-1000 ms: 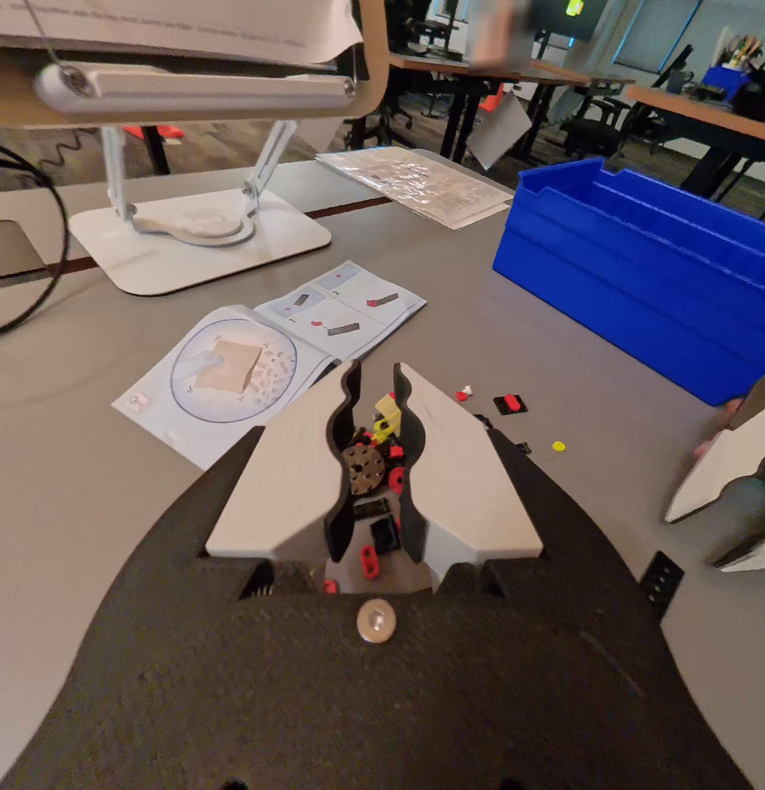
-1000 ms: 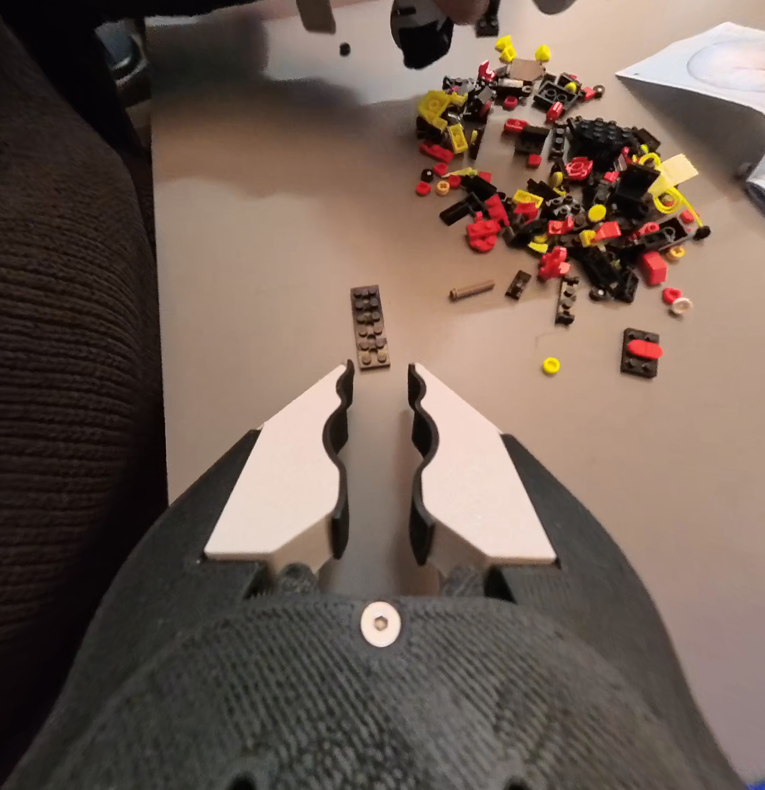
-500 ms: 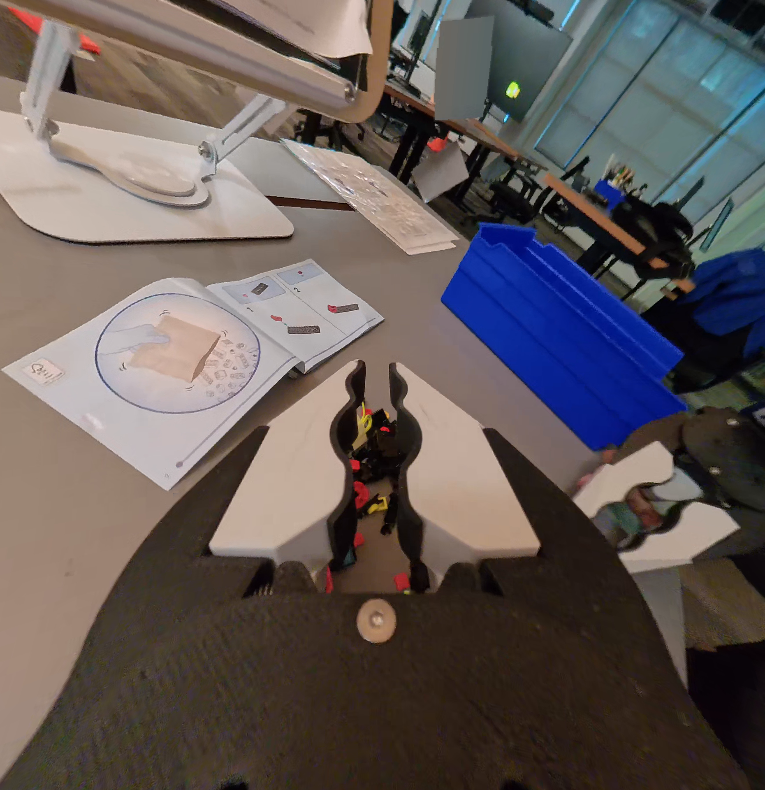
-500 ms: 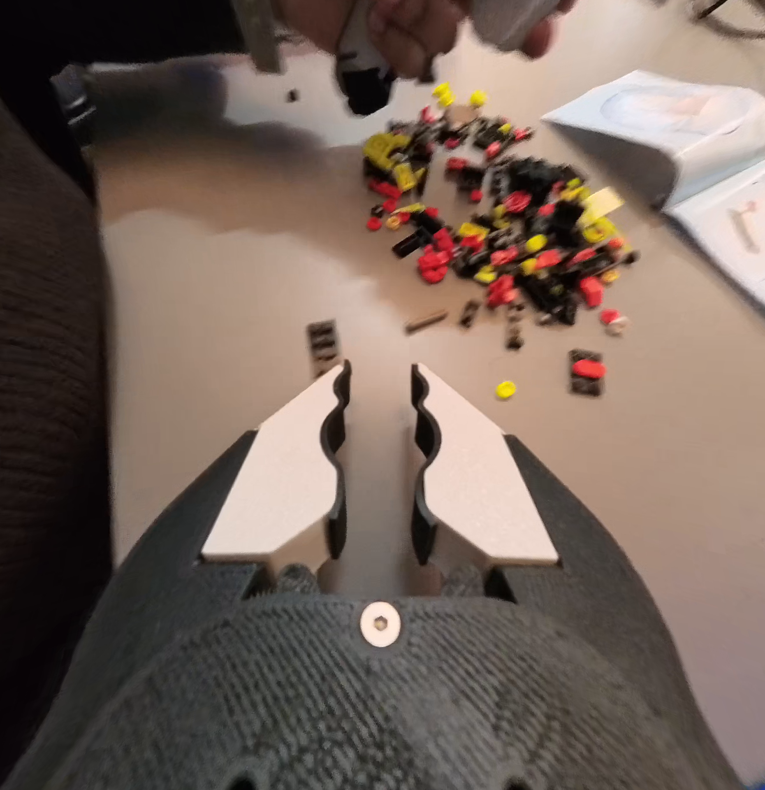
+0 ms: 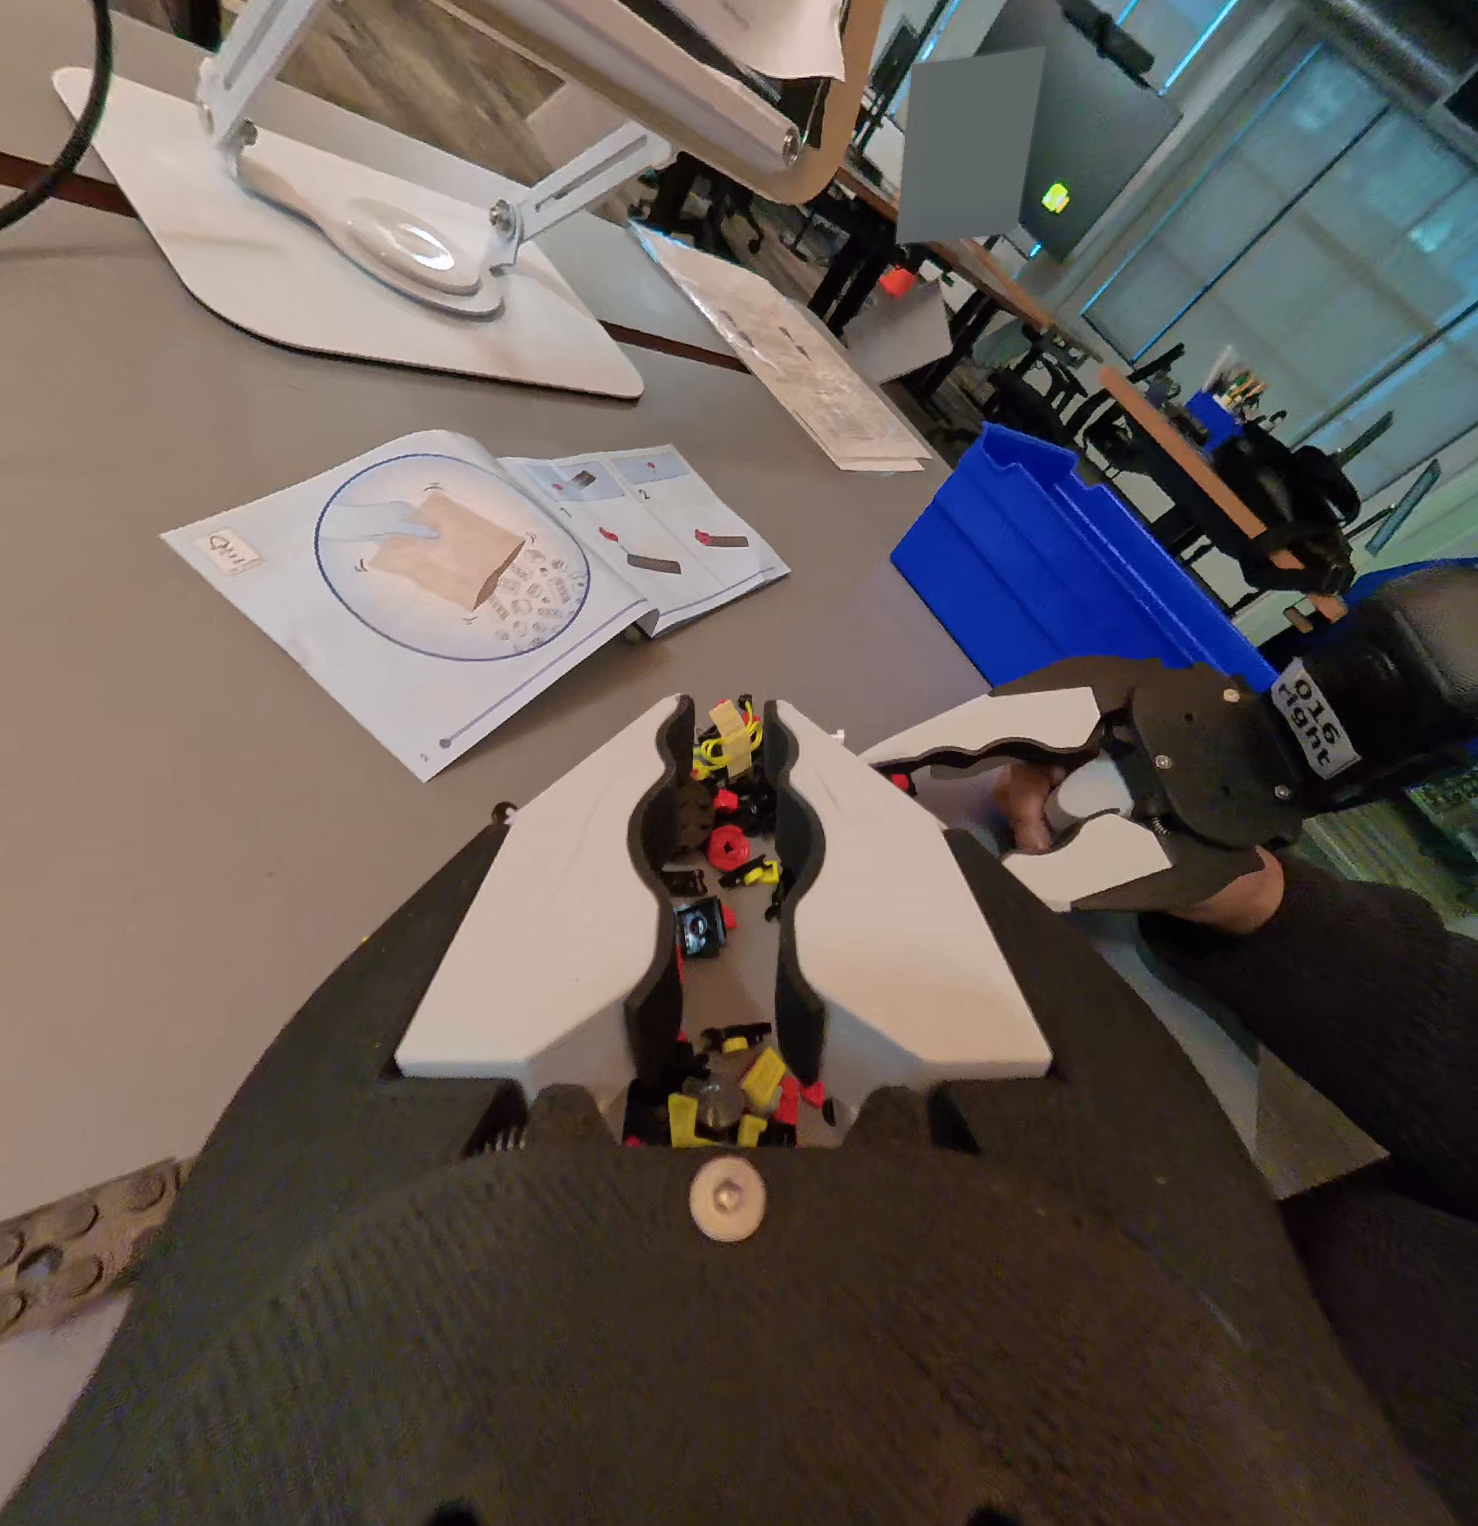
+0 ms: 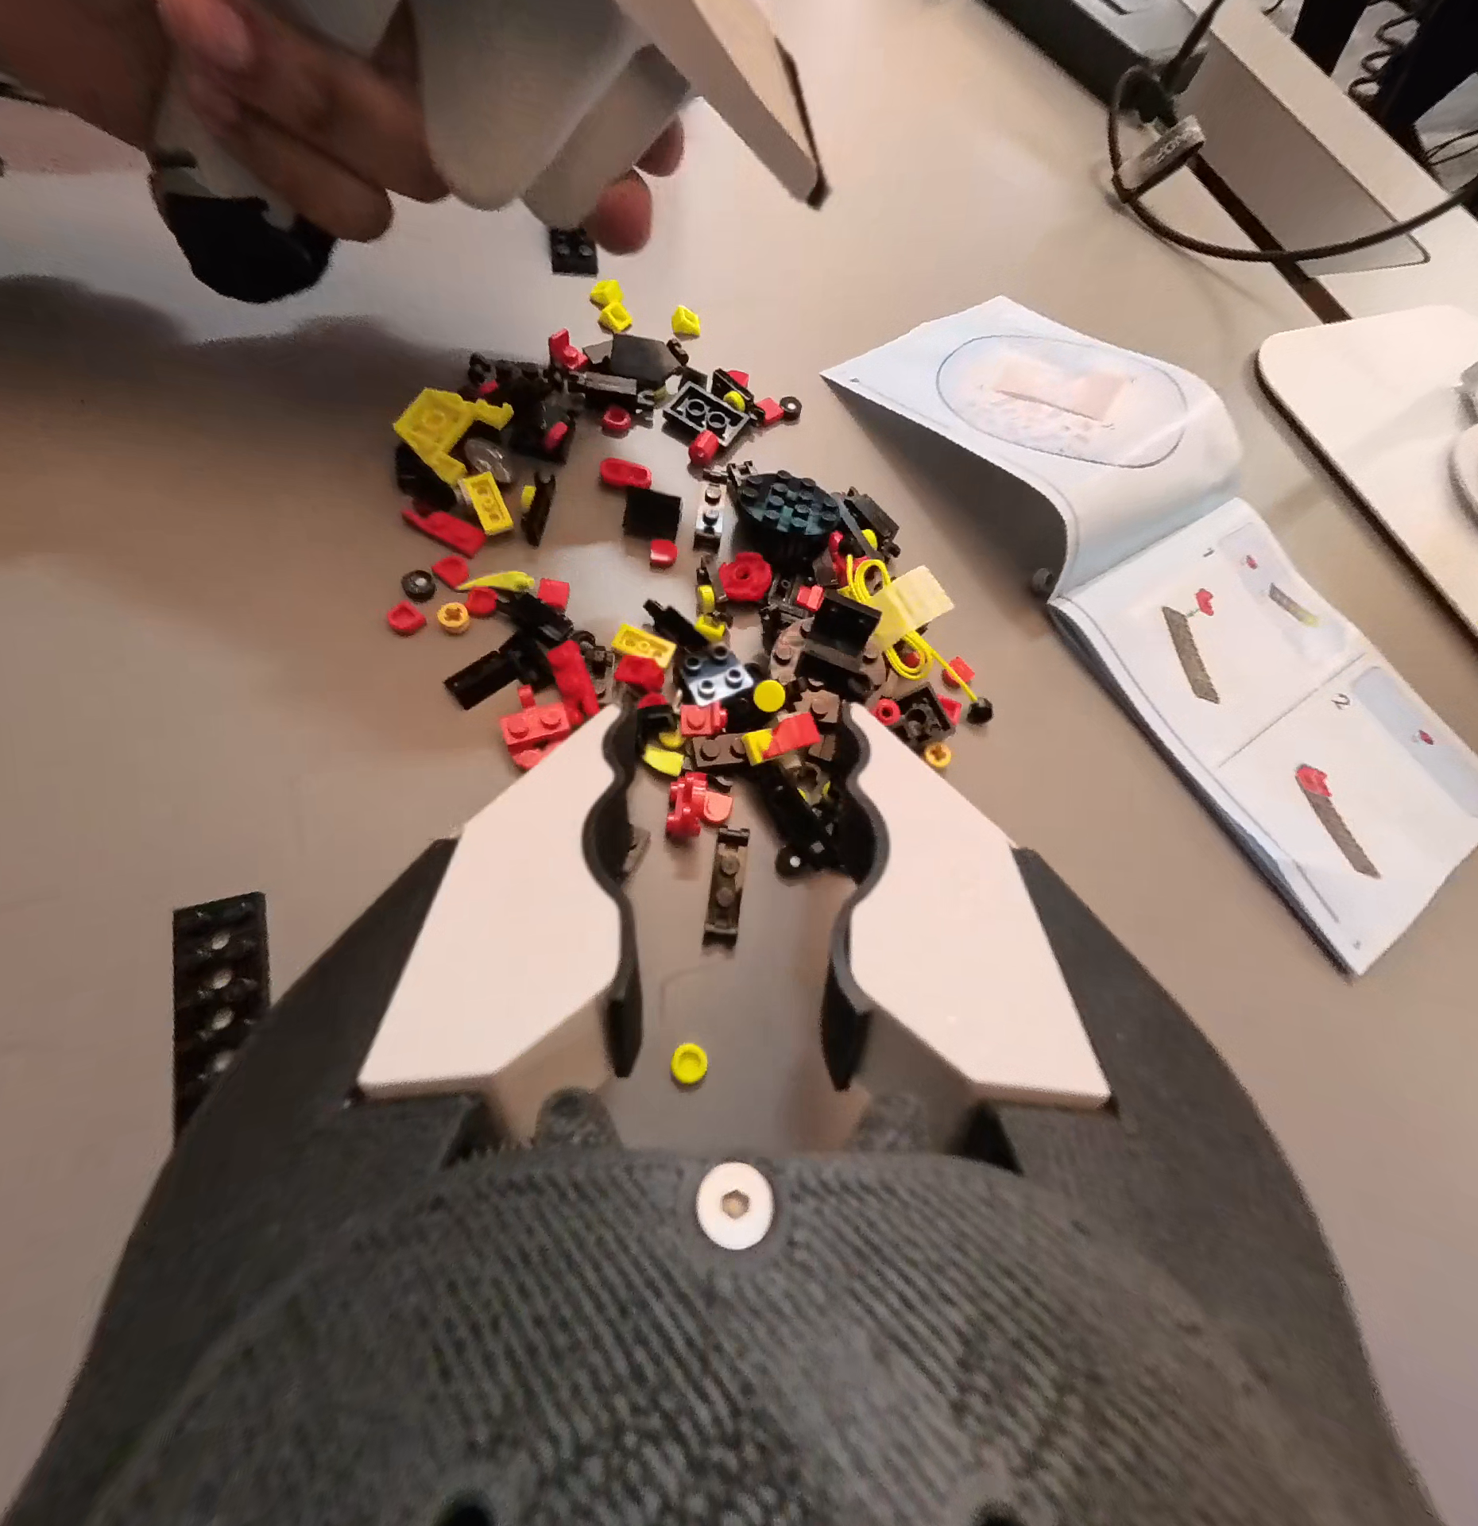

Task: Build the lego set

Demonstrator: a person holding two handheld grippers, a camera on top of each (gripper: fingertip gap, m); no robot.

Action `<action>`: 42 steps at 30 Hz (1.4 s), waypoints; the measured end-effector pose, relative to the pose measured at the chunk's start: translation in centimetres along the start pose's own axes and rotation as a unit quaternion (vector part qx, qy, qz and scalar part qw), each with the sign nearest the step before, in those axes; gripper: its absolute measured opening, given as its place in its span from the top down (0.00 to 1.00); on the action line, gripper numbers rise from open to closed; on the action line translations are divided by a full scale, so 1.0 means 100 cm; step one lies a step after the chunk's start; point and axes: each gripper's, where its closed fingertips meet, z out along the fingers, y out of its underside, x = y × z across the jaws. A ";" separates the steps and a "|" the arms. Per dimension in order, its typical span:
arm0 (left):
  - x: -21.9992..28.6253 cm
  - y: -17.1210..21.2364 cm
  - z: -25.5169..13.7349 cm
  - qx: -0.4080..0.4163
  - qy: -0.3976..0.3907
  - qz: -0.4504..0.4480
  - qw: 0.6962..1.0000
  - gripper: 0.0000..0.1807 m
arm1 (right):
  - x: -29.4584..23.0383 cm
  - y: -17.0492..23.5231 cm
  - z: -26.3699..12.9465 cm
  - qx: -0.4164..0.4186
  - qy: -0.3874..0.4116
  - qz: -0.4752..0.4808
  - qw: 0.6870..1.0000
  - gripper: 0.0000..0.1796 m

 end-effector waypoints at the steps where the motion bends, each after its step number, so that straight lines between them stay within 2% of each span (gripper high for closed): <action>1: -0.001 0.001 -0.002 -0.001 -0.001 -0.002 1.000 0.93 | 0.001 0.000 0.002 -0.004 0.001 -0.002 1.000 0.75; 3: -0.003 0.005 -0.007 -0.005 -0.006 -0.003 1.000 0.93 | 0.001 0.000 0.006 -0.009 -0.003 0.002 1.000 0.77; 7: -0.009 0.013 -0.018 -0.019 -0.022 -0.001 1.000 0.92 | 0.002 0.002 0.010 -0.025 -0.009 0.003 1.000 0.93; 11: -0.013 0.017 -0.028 -0.019 -0.030 -0.012 0.999 0.92 | 0.008 0.003 0.008 -0.027 -0.019 0.015 0.999 0.97; 19: -0.017 0.023 -0.044 -0.018 -0.043 -0.015 0.999 0.92 | 0.028 -0.011 0.001 0.005 -0.011 0.051 0.999 0.95; 25: -0.018 0.027 -0.049 -0.022 -0.047 -0.014 0.999 0.91 | 0.022 -0.009 0.017 -0.018 -0.014 0.031 0.999 0.80; 28: -0.018 0.029 -0.050 -0.024 -0.046 -0.015 0.999 0.91 | 0.017 -0.008 0.028 -0.028 -0.023 0.033 0.999 0.77; 29: -0.018 0.029 -0.050 -0.025 -0.045 -0.015 0.999 0.91 | 0.015 -0.009 0.031 -0.027 -0.027 0.038 0.999 0.77; 32: -0.017 0.031 -0.049 -0.028 -0.043 -0.014 0.999 0.91 | 0.014 -0.007 0.031 -0.036 -0.026 0.034 0.998 0.89; 36: -0.016 0.031 -0.048 -0.031 -0.042 -0.011 0.999 0.91 | 0.025 -0.003 0.024 -0.042 -0.005 0.039 0.998 0.91; 42: -0.015 0.032 -0.046 -0.034 -0.041 -0.009 0.999 0.91 | 0.047 0.011 0.013 -0.058 0.023 0.102 0.993 0.92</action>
